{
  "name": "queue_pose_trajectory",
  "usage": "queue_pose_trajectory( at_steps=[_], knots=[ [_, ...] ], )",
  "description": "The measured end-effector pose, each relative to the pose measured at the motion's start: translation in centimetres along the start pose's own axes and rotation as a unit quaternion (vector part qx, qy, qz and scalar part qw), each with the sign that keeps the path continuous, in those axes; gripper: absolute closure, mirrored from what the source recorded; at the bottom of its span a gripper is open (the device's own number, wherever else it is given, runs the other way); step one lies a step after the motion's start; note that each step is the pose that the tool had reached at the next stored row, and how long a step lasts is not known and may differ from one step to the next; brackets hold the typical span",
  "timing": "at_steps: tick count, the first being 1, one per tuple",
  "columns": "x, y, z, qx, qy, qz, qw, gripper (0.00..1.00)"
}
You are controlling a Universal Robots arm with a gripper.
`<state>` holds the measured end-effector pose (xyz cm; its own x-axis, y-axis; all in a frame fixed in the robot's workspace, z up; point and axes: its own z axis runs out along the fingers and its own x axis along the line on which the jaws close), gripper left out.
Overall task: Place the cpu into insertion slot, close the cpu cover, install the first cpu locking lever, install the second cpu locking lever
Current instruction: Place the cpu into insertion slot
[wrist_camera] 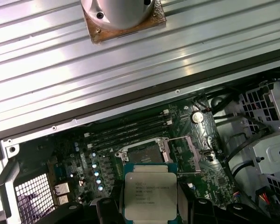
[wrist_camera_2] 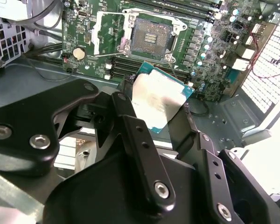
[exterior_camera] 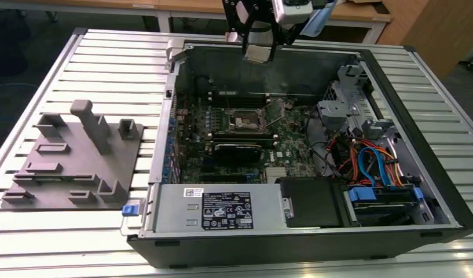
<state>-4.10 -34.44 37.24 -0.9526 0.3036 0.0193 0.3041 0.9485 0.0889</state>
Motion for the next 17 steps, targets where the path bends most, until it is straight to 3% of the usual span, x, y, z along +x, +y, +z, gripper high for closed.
queue_pose_trajectory(
  at_steps=[8, 14, 17],
  knots=[
    [0.0, 0.0, 0.01, -0.0003, -0.0013, 0.015, 0.99989, 0.46],
    [0.0, -0.01, 0.1, -0.0009, -0.0043, 0.048, 0.99884, 0.46],
    [0.0, -0.01, 0.1, -0.0009, -0.0046, 0.051, 0.99866, 0.46]
  ],
)
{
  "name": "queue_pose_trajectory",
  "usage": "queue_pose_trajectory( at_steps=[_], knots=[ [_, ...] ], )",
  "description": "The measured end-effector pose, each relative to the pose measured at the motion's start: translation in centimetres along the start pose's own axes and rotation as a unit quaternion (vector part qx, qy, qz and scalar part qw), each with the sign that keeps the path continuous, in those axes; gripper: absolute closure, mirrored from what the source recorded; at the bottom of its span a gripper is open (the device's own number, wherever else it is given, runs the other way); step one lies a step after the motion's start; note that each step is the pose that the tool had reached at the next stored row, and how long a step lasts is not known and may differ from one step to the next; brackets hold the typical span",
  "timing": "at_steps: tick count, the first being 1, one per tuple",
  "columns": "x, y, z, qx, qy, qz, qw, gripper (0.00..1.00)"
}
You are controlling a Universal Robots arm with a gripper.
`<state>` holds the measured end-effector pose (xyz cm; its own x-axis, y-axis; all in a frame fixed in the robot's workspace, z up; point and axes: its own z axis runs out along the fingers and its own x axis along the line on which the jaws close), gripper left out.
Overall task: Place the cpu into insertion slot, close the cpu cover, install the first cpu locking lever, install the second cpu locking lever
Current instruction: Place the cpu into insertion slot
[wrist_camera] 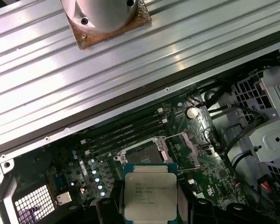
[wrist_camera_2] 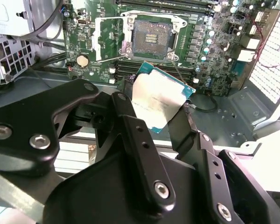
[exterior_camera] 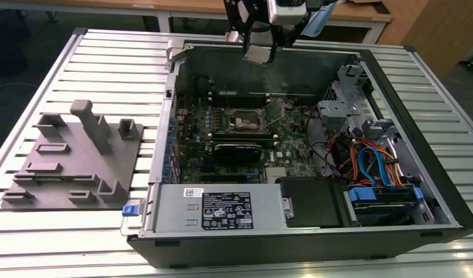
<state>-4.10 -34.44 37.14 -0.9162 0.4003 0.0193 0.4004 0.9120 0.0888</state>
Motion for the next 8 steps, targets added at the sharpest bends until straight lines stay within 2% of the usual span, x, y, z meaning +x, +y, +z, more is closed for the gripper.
queue_pose_trajectory(
  at_steps=[8],
  knots=[
    [0.0, 0.0, 0.0, 0.0, 0.0, 0.0, 1.0, 0.46]
  ],
)
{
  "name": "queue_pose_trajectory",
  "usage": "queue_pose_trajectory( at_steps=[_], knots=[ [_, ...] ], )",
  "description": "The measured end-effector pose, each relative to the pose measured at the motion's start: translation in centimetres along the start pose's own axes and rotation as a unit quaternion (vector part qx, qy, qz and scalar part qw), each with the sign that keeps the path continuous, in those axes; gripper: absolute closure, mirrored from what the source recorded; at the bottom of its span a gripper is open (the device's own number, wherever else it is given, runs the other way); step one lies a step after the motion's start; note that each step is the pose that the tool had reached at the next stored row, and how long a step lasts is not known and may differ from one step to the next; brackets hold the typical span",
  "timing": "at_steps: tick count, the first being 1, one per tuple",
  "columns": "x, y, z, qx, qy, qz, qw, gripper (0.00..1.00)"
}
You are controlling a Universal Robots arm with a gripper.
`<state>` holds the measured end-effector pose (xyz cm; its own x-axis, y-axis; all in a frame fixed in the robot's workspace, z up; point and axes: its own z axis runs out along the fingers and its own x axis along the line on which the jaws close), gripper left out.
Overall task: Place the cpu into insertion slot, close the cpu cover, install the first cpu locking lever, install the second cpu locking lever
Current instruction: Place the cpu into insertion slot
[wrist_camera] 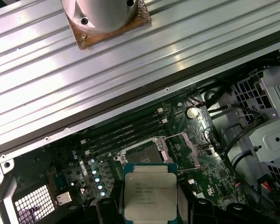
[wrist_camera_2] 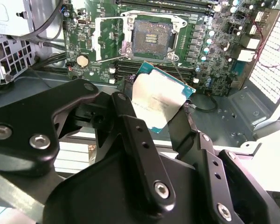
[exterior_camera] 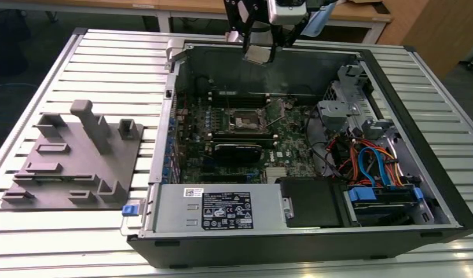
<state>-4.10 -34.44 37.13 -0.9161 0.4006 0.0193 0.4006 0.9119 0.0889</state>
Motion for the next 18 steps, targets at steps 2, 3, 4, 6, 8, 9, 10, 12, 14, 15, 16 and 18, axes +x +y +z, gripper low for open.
queue_pose_trajectory(
  at_steps=[2, 3, 4, 6, 8, 9, 10, 12, 14, 15, 16, 18],
  knots=[
    [0.0, 0.0, 0.0, 0.0, 0.0, 0.0, 1.0, 0.46],
    [0.0, 0.0, 0.0, 0.0, 0.0, 0.0, 1.0, 0.46],
    [0.0, 0.0, 0.0, 0.0, 0.0, 0.0, 1.0, 0.46],
    [0.0, 0.0, 0.0, -0.0001, -0.0002, 0.003, 1.0, 0.46],
    [0.0, 0.0, 0.01, -0.0002, -0.0007, 0.007, 0.99997, 0.46],
    [0.0, 0.0, 0.0, -0.0002, -0.0009, 0.01, 0.99995, 0.46],
    [0.0, 0.0, 0.01, -0.0003, -0.0013, 0.014, 0.9999, 0.46],
    [0.0, 0.0, 0.01, -0.0005, -0.0021, 0.023, 0.99972, 0.46],
    [0.0, 0.0, 0.01, -0.0006, -0.0029, 0.032, 0.99948, 0.46],
    [0.0, 0.0, 0.01, -0.0007, -0.0033, 0.037, 0.99933, 0.46],
    [0.0, 0.0, 0.02, -0.0008, -0.0038, 0.042, 0.9991, 0.46],
    [0.0, -0.01, 0.03, -0.0011, -0.0049, 0.055, 0.99846, 0.46]
  ],
)
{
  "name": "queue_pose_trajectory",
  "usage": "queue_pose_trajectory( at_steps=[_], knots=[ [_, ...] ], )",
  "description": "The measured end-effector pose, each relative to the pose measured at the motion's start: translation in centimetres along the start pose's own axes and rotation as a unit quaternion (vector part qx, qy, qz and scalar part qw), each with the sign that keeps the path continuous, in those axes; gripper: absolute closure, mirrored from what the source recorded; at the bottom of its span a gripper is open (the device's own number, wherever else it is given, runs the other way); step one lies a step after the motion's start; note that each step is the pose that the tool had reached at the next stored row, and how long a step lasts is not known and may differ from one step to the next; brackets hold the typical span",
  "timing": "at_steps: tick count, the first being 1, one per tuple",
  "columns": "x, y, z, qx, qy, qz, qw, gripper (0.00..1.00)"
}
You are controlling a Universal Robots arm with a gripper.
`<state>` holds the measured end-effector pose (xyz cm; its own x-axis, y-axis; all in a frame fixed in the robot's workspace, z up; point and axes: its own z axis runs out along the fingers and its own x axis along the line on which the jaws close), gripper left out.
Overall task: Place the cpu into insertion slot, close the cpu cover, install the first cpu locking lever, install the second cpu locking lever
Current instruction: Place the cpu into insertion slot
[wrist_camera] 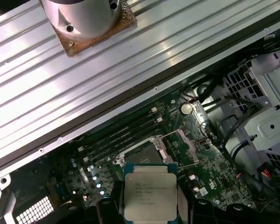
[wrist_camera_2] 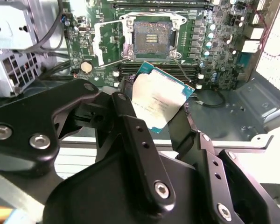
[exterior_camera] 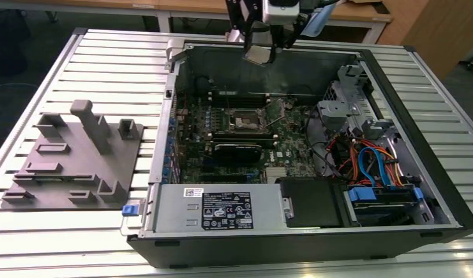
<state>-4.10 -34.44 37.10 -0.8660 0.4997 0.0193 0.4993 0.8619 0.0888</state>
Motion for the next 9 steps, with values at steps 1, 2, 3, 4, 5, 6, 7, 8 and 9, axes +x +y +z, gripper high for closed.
queue_pose_trajectory(
  at_steps=[1, 2, 3, 4, 5, 6, 7, 8, 9],
  knots=[
    [0.0, 0.0, 0.0, -0.0001, -0.0006, 0.007, 0.99997, 0.46],
    [0.0, 0.0, 0.01, -0.0003, -0.0013, 0.015, 0.99989, 0.46],
    [0.0, 0.0, 0.02, -0.0005, -0.0021, 0.024, 0.99972, 0.46],
    [0.0, 0.0, 0.03, -0.0006, -0.0028, 0.031, 0.99951, 0.46],
    [0.0, 0.0, 0.04, -0.0007, -0.0033, 0.037, 0.9993, 0.46],
    [0.01, -0.01, 0.03, -0.0008, -0.0036, 0.041, 0.99915, 0.46],
    [0.02, -0.01, 0.03, -0.0008, -0.0038, 0.043, 0.99906, 0.46],
    [0.02, -0.02, 0.03, -0.0008, -0.004, 0.045, 0.99897, 0.46],
    [0.03, -0.02, 0.04, -0.0009, -0.0041, 0.046, 0.99891, 0.46]
  ],
)
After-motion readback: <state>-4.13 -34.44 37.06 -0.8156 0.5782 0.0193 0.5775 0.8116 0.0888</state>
